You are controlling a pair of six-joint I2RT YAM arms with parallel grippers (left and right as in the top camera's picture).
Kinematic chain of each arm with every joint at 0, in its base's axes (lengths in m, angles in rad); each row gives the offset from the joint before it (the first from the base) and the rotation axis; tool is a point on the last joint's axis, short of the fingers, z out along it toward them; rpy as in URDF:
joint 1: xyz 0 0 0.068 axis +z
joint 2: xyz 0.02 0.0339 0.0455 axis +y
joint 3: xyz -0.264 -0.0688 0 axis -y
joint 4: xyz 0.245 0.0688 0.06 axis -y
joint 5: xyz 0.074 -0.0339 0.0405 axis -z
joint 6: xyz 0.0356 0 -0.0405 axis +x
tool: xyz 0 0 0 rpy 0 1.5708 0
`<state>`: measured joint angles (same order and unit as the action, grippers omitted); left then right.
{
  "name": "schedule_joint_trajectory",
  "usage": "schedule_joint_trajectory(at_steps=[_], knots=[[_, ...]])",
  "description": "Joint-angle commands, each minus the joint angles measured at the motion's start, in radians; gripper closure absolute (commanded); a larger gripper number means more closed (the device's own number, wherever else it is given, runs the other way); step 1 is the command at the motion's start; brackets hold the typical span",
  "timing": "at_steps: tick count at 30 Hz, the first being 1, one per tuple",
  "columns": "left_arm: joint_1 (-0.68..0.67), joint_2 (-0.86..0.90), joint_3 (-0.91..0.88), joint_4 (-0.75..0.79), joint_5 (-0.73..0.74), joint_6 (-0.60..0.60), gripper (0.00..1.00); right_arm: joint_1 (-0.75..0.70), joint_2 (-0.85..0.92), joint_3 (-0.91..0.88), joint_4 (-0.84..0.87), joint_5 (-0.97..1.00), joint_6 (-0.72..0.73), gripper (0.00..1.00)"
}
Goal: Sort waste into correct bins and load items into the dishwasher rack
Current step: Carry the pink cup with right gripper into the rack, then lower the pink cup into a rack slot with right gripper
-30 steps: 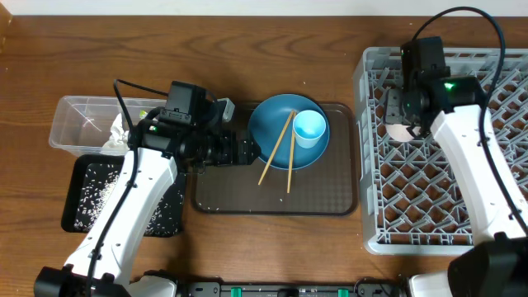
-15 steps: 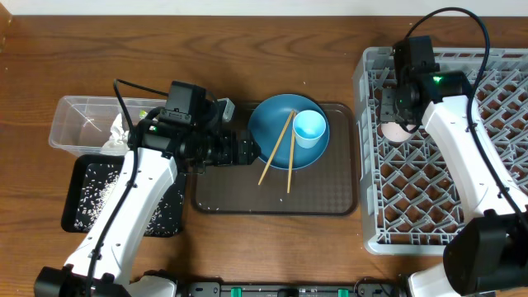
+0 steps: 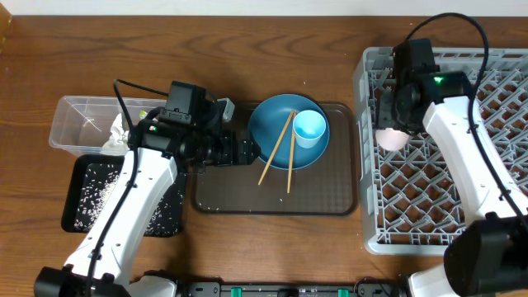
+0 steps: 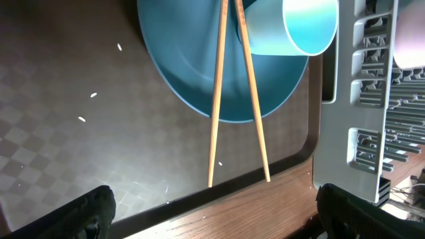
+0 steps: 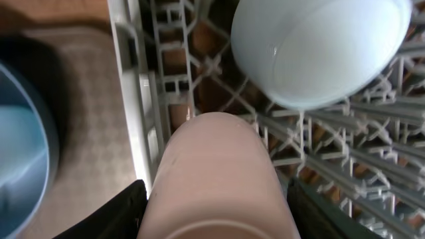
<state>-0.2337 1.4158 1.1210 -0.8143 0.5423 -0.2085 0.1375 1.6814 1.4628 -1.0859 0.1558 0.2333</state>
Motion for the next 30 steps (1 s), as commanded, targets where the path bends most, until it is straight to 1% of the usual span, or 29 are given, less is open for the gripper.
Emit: schedule_joint_trajectory(at_steps=[1, 6, 11, 20, 30], knots=[[0.002, 0.002, -0.004, -0.003, -0.013, 0.010, 0.01, -0.025, -0.055, 0.016, -0.046, -0.013, -0.006, 0.99], [0.002, 0.002, -0.004, -0.003, -0.013, 0.010, 0.01, -0.048, -0.060, 0.015, -0.141, -0.011, -0.005, 0.99], [0.002, 0.002, -0.004, -0.003, -0.013, 0.010, 0.01, -0.051, -0.060, 0.014, -0.187, -0.018, -0.006, 0.99], [0.002, 0.002, -0.004, -0.004, -0.013, 0.010, 0.01, -0.051, -0.060, 0.012, -0.181, -0.018, -0.006, 0.99], [0.002, 0.002, -0.004, -0.004, -0.013, 0.010, 0.01, -0.051, -0.060, -0.076, -0.084, -0.033, -0.006, 0.99]])
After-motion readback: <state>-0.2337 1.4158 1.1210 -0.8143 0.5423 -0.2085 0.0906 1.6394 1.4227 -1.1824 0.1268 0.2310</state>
